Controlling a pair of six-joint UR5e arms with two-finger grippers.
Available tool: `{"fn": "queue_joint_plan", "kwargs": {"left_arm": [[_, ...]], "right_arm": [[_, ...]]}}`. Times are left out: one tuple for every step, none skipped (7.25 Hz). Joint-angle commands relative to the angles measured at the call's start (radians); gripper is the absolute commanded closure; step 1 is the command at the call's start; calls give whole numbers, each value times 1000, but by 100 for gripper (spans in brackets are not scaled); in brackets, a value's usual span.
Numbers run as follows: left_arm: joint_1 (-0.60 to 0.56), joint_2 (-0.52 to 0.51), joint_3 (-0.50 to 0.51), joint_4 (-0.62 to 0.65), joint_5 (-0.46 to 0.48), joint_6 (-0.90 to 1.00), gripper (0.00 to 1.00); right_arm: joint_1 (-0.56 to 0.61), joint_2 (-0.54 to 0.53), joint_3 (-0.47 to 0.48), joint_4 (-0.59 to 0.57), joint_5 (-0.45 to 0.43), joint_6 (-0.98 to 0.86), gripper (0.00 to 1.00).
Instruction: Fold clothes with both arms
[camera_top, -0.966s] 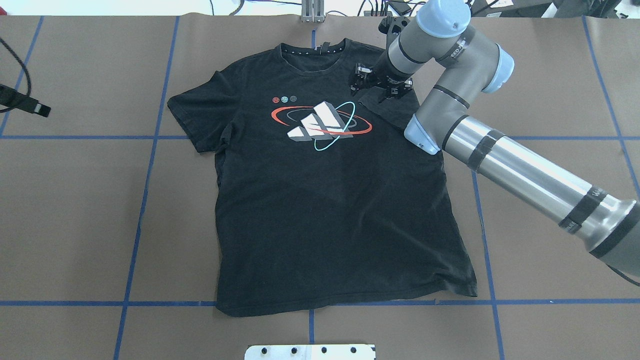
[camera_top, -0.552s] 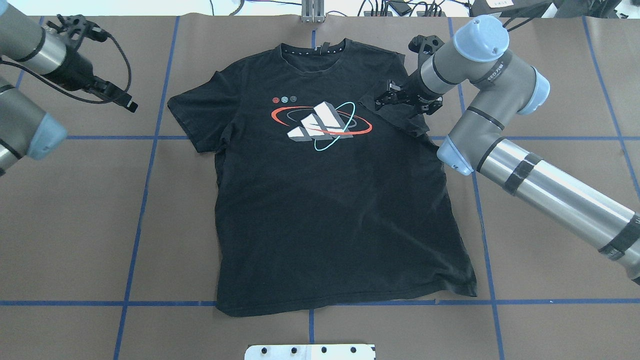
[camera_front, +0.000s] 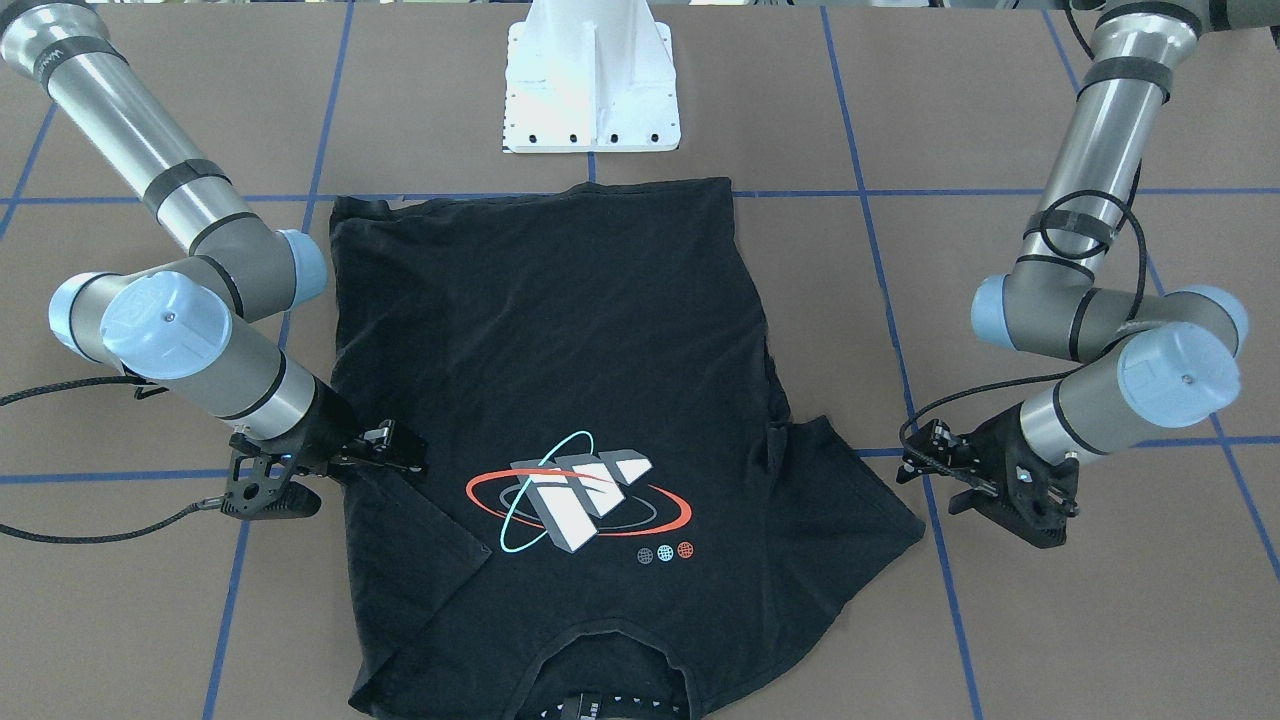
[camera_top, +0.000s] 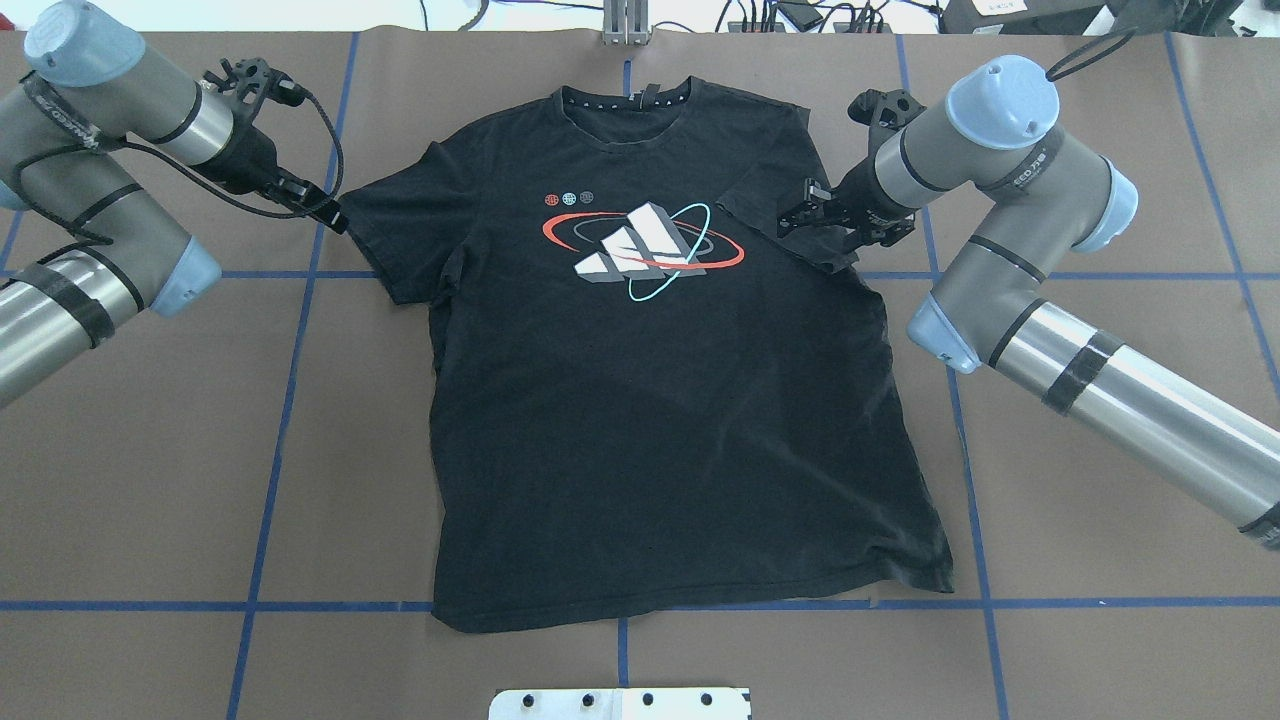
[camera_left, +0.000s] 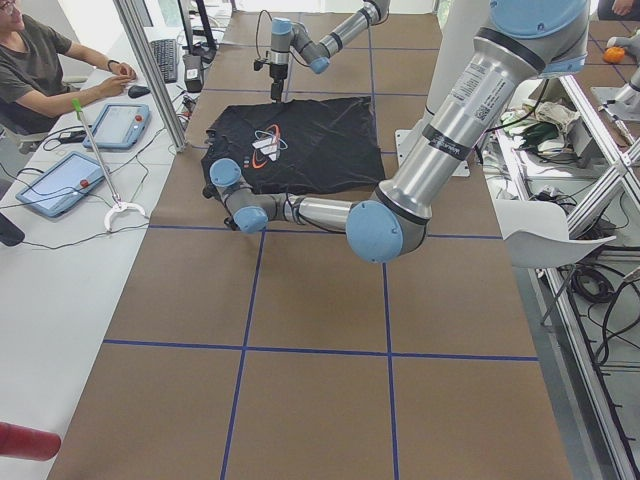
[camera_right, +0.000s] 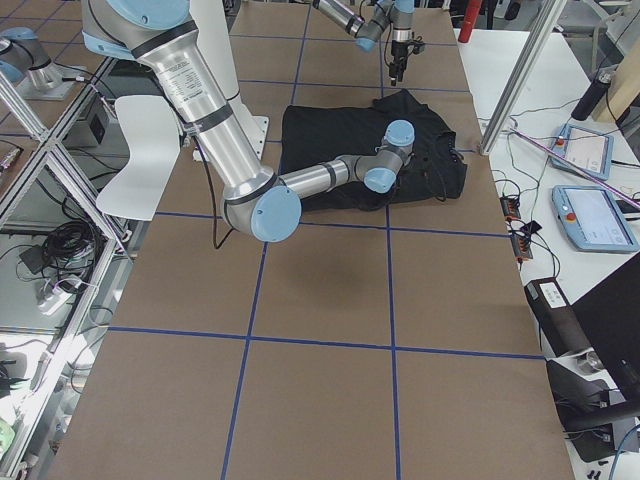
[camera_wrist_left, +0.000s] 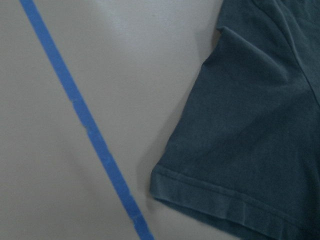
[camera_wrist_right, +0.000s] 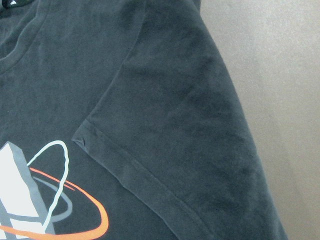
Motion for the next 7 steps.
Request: {"fn": "queue_joint_plan", "kwargs": {"left_arm": [[11,-32,47,-6,1,-3,34],[9,-42,62,-6,1,-3,36],[9,-43,67,-8,1,-3,36],[5,-44,71,-8,16,-3,37],[3,-44,73,-8,42,-3,37],[0,-44,73,-8,45,-3,39],[0,-47,74,-8,45,-4,42]], "right_arm": [[0,-4,3,1,-3,-3,0],[0,-3,3,2,-3,-3,0],[0,-4,8,0,-4,-3,0],[0,-4,9,0,-7,-3,0],[0,-4,9,0,-9,-1,0],[0,-6,9,0,-9,-1,0],[0,-6,9,0,-10,-3,0]]}}
